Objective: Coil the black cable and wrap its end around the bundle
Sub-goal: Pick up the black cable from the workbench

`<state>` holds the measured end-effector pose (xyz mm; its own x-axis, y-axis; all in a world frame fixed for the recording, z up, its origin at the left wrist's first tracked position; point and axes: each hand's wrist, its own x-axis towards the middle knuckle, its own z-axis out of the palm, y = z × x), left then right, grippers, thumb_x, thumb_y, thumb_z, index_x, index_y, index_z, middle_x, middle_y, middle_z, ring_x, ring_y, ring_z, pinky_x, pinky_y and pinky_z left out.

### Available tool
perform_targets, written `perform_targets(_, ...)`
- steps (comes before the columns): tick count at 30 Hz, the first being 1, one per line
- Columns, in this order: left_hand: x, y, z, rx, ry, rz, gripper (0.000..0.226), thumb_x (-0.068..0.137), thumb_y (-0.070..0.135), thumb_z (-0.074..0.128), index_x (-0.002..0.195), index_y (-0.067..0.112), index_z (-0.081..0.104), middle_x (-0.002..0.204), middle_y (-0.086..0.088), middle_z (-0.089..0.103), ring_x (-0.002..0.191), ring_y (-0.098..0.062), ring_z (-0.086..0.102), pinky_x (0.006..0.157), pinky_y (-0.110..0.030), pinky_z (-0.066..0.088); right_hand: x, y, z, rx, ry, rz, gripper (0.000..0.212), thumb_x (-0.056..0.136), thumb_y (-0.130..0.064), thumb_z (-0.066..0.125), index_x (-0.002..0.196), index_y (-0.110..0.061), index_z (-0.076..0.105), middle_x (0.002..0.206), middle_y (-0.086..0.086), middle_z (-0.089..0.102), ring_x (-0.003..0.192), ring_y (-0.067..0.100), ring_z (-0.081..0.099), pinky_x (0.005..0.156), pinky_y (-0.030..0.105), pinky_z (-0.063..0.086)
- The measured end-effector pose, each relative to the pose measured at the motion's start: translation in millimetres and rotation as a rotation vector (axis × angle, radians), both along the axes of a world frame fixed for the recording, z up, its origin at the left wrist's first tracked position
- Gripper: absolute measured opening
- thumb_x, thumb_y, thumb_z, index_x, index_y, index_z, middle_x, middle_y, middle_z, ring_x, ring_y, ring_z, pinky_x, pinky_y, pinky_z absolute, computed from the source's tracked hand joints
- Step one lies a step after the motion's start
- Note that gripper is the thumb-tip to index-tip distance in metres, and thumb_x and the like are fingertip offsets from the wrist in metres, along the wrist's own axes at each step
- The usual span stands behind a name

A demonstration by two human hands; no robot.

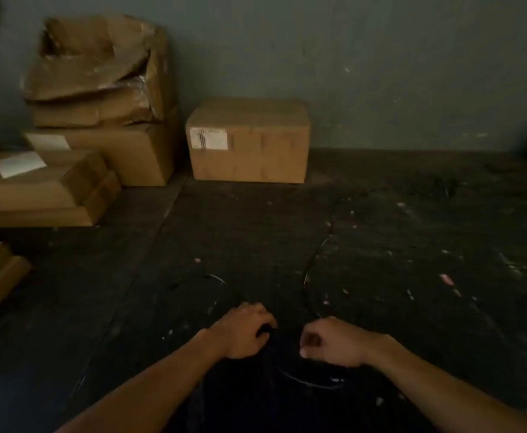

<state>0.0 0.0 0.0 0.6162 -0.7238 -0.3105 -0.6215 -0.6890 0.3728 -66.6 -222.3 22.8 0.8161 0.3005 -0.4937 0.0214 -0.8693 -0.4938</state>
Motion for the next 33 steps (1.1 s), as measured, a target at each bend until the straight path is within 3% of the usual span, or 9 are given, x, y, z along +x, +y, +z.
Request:
perform_targets(5, -19, 7, -26, 0.062, -0.069, -0.072, 0.032, 0.087, 0.041, 0.054, 0.119, 0.034, 0.054, 0.131, 0.003, 0.042, 0.12, -0.02, 0.038, 0.102, -0.042, 0.038, -16, 8, -10, -0.107, 0.273, 0.109, 0.037, 0.082, -0.051, 0.066, 0.111, -0.027, 0.062, 0.111, -0.006, 0.062, 0.098, 0.013, 0.06, 0.087, 0.037, 0.052)
perform_targets(9, -22, 13, -30, 0.046, -0.092, -0.096, 0.032, 0.086, 0.043, 0.058, 0.115, 0.034, 0.052, 0.135, 0.005, 0.037, 0.123, -0.016, 0.033, 0.103, -0.04, 0.036, -17, 12, -16, -0.217, 0.2, 0.194, 0.029, 0.087, -0.037, 0.065, 0.113, -0.024, 0.06, 0.118, 0.003, 0.061, 0.102, 0.02, 0.06, 0.083, 0.036, 0.051)
perform_targets(13, -24, 16, -31, 0.047, -0.134, -0.104, 0.021, 0.092, 0.041, 0.05, 0.11, 0.031, 0.053, 0.136, 0.006, 0.04, 0.123, -0.015, 0.036, 0.101, -0.036, 0.035, -7, 10, -14, -0.166, 0.222, 0.182, 0.016, 0.092, -0.033, 0.058, 0.108, -0.03, 0.059, 0.116, 0.001, 0.058, 0.101, 0.017, 0.06, 0.087, 0.037, 0.053)
perform_targets(18, -15, 20, -20, 0.009, -0.134, 0.002, 0.024, 0.098, 0.042, 0.038, 0.116, 0.032, 0.051, 0.122, 0.007, 0.056, 0.115, -0.012, 0.048, 0.105, -0.037, 0.033, 16, 1, 18, -0.069, 0.013, 0.032, 0.008, 0.095, -0.033, 0.053, 0.1, -0.038, 0.056, 0.104, -0.007, 0.062, 0.094, 0.008, 0.061, 0.086, 0.037, 0.054)
perform_targets(24, 11, 22, 11, -0.057, -0.092, 0.11, 0.025, 0.101, 0.034, 0.035, 0.12, 0.029, 0.051, 0.12, 0.006, 0.059, 0.111, -0.009, 0.054, 0.102, -0.036, 0.04, 51, -17, 75, -0.052, -0.365, -0.136, 0.006, 0.096, -0.035, 0.05, 0.098, -0.039, 0.054, 0.098, -0.007, 0.063, 0.088, 0.009, 0.062, 0.08, 0.039, 0.055)
perform_targets(28, 29, 31, 35, -0.183, -0.044, 0.28, 0.022, 0.102, 0.027, 0.036, 0.117, 0.031, 0.052, 0.1, 0.011, 0.058, 0.085, -0.002, 0.056, 0.083, -0.028, 0.049, 74, -36, 111, -0.024, -0.693, -0.369, 0.01, 0.097, -0.031, 0.05, 0.104, -0.03, 0.057, 0.094, -0.003, 0.065, 0.088, 0.015, 0.062, 0.077, 0.042, 0.055)
perform_targets(31, 43, 40, 48, -0.256, -0.016, 0.407, 0.023, 0.102, 0.029, 0.034, 0.113, 0.031, 0.054, 0.089, 0.009, 0.057, 0.076, -0.007, 0.058, 0.07, -0.028, 0.051, 93, -55, 127, 0.094, -0.825, -0.589, 0.01, 0.096, -0.029, 0.053, 0.102, -0.025, 0.06, 0.095, 0.004, 0.067, 0.092, 0.025, 0.063, 0.08, 0.045, 0.054)
perform_targets(33, 50, 46, 53, -0.293, -0.035, 0.445, 0.021, 0.102, 0.029, 0.036, 0.106, 0.033, 0.056, 0.088, 0.008, 0.06, 0.074, -0.007, 0.06, 0.07, -0.029, 0.052, 102, -63, 133, 0.165, -0.849, -0.678, 0.006, 0.095, -0.026, 0.055, 0.097, -0.024, 0.06, 0.092, 0.006, 0.066, 0.093, 0.028, 0.063, 0.08, 0.039, 0.051)
